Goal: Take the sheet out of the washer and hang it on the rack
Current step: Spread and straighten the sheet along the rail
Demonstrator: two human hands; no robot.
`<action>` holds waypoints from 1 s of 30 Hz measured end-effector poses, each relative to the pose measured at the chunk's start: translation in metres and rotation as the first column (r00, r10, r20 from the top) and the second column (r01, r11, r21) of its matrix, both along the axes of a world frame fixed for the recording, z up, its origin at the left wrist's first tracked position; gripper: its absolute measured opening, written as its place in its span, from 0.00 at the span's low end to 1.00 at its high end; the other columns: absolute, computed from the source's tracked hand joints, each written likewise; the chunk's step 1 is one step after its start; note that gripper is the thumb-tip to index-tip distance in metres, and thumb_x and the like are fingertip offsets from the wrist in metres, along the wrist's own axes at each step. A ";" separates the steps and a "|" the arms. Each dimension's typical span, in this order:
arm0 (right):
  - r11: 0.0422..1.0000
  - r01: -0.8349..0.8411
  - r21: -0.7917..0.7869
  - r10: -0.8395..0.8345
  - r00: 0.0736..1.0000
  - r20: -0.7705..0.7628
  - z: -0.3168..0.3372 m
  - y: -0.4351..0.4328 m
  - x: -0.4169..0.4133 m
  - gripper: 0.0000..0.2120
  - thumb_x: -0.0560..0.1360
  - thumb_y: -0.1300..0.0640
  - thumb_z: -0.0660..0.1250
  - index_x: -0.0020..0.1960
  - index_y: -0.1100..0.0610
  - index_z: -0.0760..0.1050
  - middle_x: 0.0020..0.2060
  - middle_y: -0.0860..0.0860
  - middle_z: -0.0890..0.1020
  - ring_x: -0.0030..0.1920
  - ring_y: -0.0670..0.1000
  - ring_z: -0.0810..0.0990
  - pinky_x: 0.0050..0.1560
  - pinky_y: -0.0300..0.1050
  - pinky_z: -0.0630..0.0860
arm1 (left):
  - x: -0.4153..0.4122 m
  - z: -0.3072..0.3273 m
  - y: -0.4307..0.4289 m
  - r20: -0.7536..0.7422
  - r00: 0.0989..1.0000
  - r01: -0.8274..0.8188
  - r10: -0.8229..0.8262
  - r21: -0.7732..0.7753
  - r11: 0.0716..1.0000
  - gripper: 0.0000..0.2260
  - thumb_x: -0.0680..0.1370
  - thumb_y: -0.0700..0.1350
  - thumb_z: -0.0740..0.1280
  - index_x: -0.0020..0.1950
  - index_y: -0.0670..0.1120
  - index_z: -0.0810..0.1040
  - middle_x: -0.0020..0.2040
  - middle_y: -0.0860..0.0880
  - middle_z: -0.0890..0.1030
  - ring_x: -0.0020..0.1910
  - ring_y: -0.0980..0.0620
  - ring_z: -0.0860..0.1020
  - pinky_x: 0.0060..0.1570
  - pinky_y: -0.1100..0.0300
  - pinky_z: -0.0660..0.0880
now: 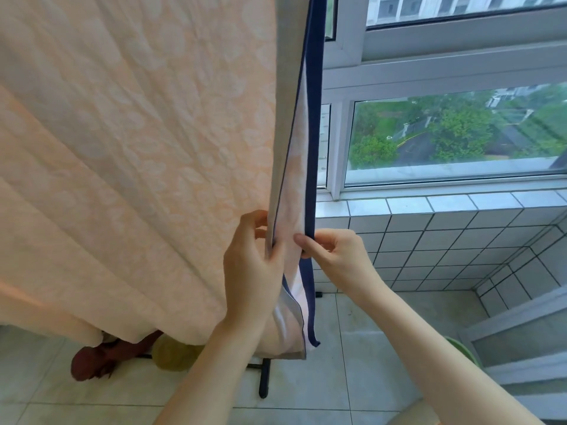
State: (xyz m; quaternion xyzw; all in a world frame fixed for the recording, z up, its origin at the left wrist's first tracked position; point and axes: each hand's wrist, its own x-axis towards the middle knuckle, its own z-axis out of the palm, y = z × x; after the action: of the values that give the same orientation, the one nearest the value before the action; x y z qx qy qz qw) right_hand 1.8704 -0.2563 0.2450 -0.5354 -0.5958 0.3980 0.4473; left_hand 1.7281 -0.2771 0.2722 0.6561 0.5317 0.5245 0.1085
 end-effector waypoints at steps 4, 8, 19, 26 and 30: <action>1.000 0.011 0.025 -0.011 1.000 -0.007 -0.004 -0.005 0.000 0.12 0.76 0.50 0.68 0.35 0.53 0.82 0.31 0.43 0.83 0.31 0.39 0.78 0.34 0.29 0.71 | -0.007 -0.004 -0.005 -0.060 0.995 -0.083 0.080 -0.034 0.996 0.16 0.73 0.56 0.67 0.55 0.48 0.73 0.46 0.64 0.75 0.42 0.65 0.76 0.45 0.78 0.71; 0.982 0.159 0.099 -0.163 0.986 0.027 -0.021 -0.012 0.001 0.17 0.77 0.51 0.67 0.32 0.59 0.77 0.26 0.49 0.79 0.29 0.48 0.78 0.32 0.39 0.74 | -0.014 -0.009 -0.007 -0.109 0.989 -0.112 0.103 -0.081 0.990 0.07 0.74 0.46 0.71 0.49 0.46 0.79 0.43 0.53 0.83 0.38 0.60 0.78 0.41 0.80 0.70; 0.979 0.158 0.132 -0.172 0.980 0.102 -0.030 -0.014 0.002 0.17 0.76 0.49 0.67 0.33 0.57 0.79 0.26 0.47 0.79 0.28 0.46 0.77 0.34 0.42 0.75 | -0.006 -0.019 -0.005 -0.286 0.955 0.022 -0.073 -0.176 0.984 0.05 0.76 0.47 0.71 0.45 0.46 0.83 0.37 0.52 0.83 0.33 0.57 0.79 0.35 0.63 0.77; 0.976 0.101 0.191 -0.139 0.971 0.195 0.003 -0.008 0.007 0.13 0.76 0.46 0.66 0.37 0.50 0.82 0.32 0.40 0.82 0.35 0.41 0.78 0.38 0.34 0.73 | -0.010 -0.007 0.000 -0.036 0.996 0.074 -0.082 -0.198 0.978 0.04 0.75 0.51 0.70 0.49 0.54 0.82 0.42 0.61 0.83 0.43 0.63 0.80 0.46 0.68 0.76; 0.907 0.178 0.381 -0.210 0.977 0.044 0.054 0.004 0.006 0.05 0.76 0.50 0.68 0.48 0.46 0.82 0.42 0.35 0.83 0.46 0.38 0.81 0.45 0.30 0.73 | -0.011 0.032 0.018 -0.008 0.996 0.091 -0.092 -0.084 0.992 0.04 0.76 0.49 0.70 0.49 0.58 0.81 0.44 0.62 0.83 0.45 0.64 0.80 0.47 0.71 0.73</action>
State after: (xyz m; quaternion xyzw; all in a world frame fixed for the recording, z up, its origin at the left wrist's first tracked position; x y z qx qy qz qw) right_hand 1.8765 -0.2525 0.2989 -0.5128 -0.6228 0.2078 0.5531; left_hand 1.7167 -0.2593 0.3047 0.6779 0.5232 0.4922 0.1566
